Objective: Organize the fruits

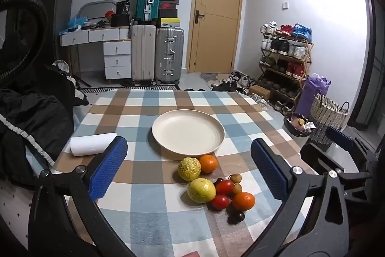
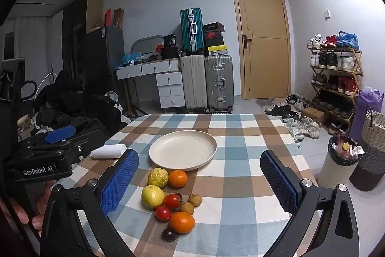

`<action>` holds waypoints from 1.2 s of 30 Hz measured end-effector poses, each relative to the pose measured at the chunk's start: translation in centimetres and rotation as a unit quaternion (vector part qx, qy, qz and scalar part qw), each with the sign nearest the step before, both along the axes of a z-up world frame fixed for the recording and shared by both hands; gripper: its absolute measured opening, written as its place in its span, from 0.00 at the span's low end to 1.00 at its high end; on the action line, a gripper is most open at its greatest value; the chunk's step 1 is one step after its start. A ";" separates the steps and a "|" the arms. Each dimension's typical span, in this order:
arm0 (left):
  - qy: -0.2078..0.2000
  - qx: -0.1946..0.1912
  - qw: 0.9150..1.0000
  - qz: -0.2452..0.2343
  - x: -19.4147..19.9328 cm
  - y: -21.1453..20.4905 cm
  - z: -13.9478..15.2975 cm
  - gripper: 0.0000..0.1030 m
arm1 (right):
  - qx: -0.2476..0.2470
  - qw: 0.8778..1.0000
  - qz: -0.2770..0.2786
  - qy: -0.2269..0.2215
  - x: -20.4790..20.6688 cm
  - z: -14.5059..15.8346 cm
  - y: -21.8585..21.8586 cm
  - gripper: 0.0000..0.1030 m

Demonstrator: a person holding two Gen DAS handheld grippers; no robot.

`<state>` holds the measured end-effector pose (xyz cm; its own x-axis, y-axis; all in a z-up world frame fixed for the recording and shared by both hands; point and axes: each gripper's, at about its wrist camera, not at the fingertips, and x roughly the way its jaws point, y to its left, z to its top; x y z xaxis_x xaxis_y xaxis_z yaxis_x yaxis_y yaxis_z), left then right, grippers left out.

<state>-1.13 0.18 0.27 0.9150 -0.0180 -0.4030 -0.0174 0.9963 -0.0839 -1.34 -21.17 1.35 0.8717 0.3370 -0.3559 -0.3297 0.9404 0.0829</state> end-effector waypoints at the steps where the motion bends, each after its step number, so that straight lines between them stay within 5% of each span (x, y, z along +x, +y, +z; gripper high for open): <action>1: -0.002 0.003 1.000 0.003 0.0 -0.1 -0.1 1.00 | 0.000 1.000 0.001 -0.002 0.3 0.0 -0.2 1.00; 36: 0.004 -0.003 1.000 0.004 -1.0 0.9 0.4 1.00 | 0.000 1.000 0.006 -0.011 -0.5 0.0 0.4 1.00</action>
<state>-2.08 1.10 0.62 0.9121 -0.0134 -0.4097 -0.0254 0.9957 -0.0890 -1.87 -20.78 1.32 0.8748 0.3483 -0.3368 -0.3436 0.9361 0.0754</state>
